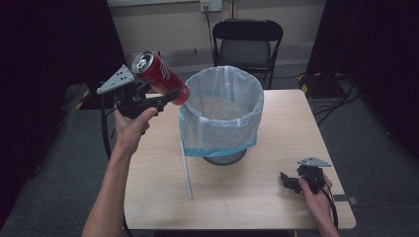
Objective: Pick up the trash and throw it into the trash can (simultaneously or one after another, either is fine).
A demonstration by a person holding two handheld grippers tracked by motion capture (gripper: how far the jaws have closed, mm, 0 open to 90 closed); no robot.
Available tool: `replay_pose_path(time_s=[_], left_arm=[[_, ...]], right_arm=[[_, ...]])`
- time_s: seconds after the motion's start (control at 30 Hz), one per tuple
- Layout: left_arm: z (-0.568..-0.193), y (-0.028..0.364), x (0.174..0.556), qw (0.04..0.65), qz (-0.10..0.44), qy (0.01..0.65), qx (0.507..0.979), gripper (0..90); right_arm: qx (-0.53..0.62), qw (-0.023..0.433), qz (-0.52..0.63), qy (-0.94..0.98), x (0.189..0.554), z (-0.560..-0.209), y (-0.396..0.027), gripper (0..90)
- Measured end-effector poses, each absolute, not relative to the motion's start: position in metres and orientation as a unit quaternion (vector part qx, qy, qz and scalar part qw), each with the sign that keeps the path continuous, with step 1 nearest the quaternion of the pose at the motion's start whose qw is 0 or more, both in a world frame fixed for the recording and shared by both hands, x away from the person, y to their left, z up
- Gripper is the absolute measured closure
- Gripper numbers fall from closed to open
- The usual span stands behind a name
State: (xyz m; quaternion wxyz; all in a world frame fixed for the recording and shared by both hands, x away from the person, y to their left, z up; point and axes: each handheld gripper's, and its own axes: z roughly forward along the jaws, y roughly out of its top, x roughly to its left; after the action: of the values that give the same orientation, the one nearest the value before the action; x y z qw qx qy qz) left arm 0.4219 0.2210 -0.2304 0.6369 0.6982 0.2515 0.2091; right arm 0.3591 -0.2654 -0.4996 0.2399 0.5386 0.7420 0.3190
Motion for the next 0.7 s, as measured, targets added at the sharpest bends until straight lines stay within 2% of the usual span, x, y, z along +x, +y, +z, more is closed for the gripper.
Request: replay_pose_path(time_s=[0.7], left_arm=[[-0.226,0.172,0.447,0.642,0.178,0.234,0.709,34.2]], right_arm=[[0.539,0.240,0.319,0.742,0.359,-0.500,-0.265,11.1]])
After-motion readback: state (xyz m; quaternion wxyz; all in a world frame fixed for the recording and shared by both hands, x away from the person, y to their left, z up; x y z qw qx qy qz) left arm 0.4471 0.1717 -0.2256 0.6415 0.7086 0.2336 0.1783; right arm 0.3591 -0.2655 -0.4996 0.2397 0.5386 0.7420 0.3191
